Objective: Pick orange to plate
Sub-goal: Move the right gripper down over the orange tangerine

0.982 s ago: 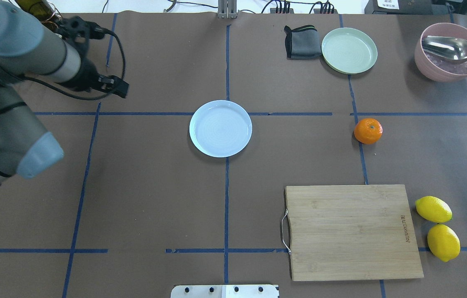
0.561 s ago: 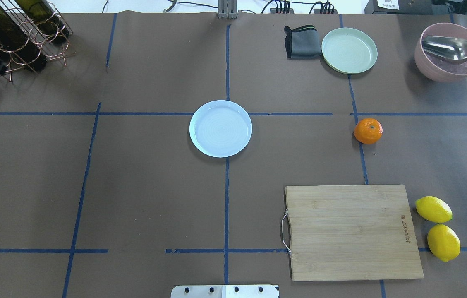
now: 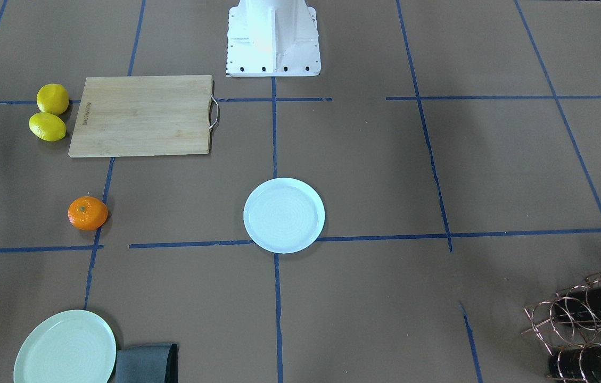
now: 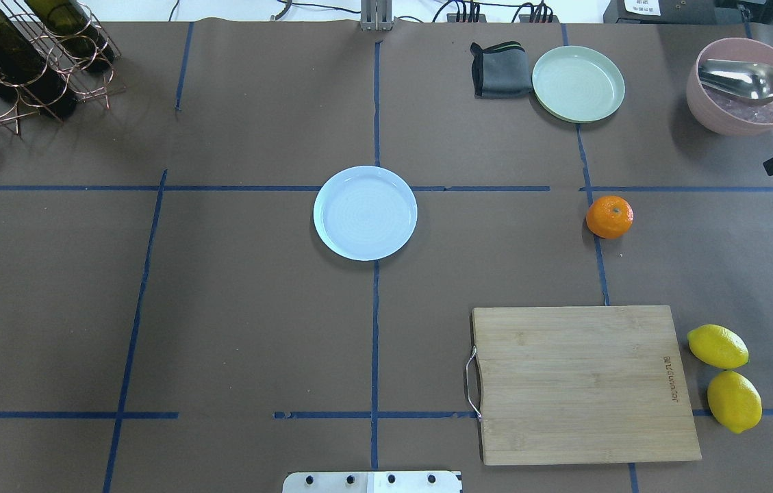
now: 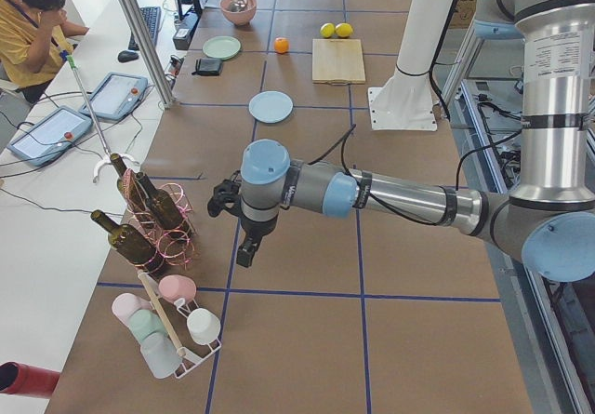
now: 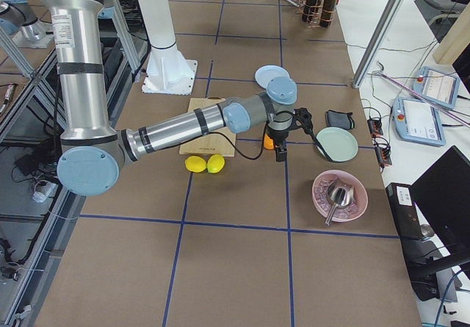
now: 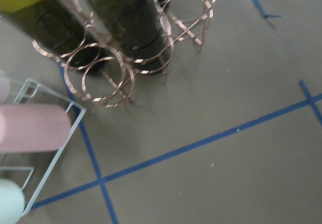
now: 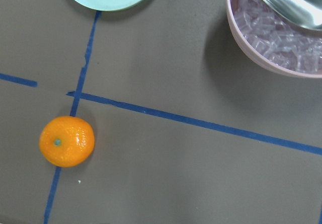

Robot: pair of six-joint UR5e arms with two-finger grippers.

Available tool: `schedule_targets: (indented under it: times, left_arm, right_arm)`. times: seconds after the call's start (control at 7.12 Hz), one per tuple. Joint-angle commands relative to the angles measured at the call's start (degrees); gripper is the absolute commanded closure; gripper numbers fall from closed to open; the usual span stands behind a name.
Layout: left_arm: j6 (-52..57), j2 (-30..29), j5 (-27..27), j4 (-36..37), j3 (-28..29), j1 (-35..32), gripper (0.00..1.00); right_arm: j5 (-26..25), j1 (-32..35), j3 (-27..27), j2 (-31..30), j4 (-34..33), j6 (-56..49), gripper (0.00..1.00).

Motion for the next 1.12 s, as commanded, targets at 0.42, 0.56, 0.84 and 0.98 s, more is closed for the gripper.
schedule_targets:
  times: [0.42, 0.56, 0.84, 0.98]
  left_arm:
    - [1.3, -0.5, 0.2, 11.6, 1.0, -0.9, 0.00]
    - [1.3, -0.4, 0.1, 11.6, 0.8, -0.9, 0.00]
    - [1.3, -0.4, 0.1, 11.7, 0.8, -0.9, 0.00]
    - [1.3, -0.3, 0.0, 11.7, 0.7, -1.0, 0.00]
  right_arm:
    - [-10.9, -13.5, -7.5, 12.3, 1.2, 8.6, 0.00]
    - [-12.1, -16.4, -7.7, 12.3, 3.8, 12.4, 0.00]
    - [-14.1, -20.2, -11.3, 11.7, 14.0, 20.8, 0.00]
    - [-15.1, -21.0, -12.1, 11.6, 16.1, 22.2, 0.00]
